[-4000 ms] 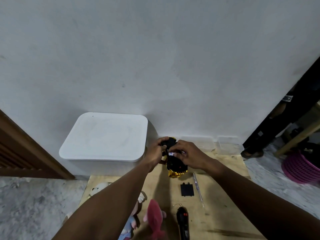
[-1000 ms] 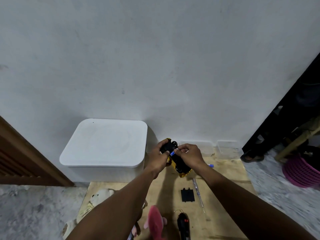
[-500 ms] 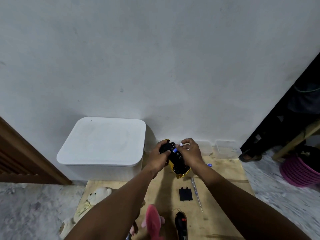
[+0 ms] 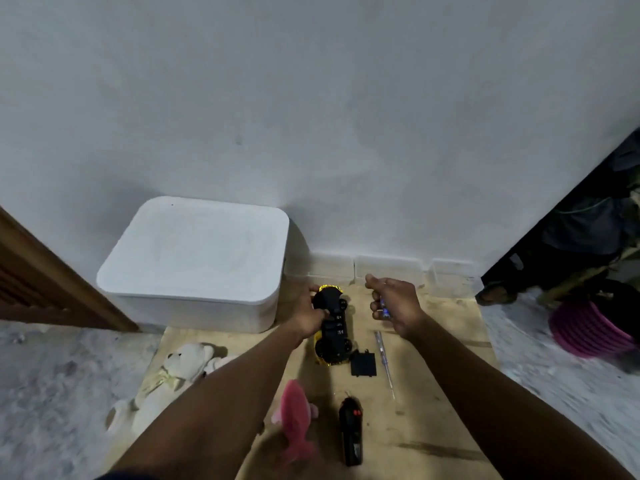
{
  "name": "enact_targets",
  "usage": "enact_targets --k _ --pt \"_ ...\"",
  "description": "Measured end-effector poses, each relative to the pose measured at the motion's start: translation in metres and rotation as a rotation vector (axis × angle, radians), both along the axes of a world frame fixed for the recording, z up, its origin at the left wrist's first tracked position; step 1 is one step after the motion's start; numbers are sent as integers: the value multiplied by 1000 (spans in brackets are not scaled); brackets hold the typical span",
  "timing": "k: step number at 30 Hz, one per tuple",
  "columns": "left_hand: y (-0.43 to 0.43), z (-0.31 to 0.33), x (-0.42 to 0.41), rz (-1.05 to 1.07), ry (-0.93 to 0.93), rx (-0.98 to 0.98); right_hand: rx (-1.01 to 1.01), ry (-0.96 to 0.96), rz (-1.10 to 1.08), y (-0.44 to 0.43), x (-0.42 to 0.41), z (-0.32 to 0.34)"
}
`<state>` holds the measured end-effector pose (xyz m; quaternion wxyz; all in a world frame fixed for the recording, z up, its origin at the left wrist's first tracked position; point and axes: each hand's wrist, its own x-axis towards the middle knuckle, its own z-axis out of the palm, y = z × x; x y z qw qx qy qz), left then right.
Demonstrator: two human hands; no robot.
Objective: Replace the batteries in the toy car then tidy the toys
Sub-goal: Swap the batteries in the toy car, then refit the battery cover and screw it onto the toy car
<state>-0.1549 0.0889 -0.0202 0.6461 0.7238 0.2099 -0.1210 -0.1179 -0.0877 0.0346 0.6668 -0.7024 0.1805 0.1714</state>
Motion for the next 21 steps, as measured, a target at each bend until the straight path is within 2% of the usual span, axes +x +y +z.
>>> enact_targets --k 8,13,17,21 --pt "8 -48 0 41 119 -47 -178 5 208 -12 -11 -36" --pt "11 -56 -1 15 168 -43 -247 13 250 -14 -10 -49" --pt "13 -57 -2 -48 171 64 -280 28 272 -15 -9 -52" --pt "11 -44 -1 -101 128 258 -342 40 273 -21 -10 -50"
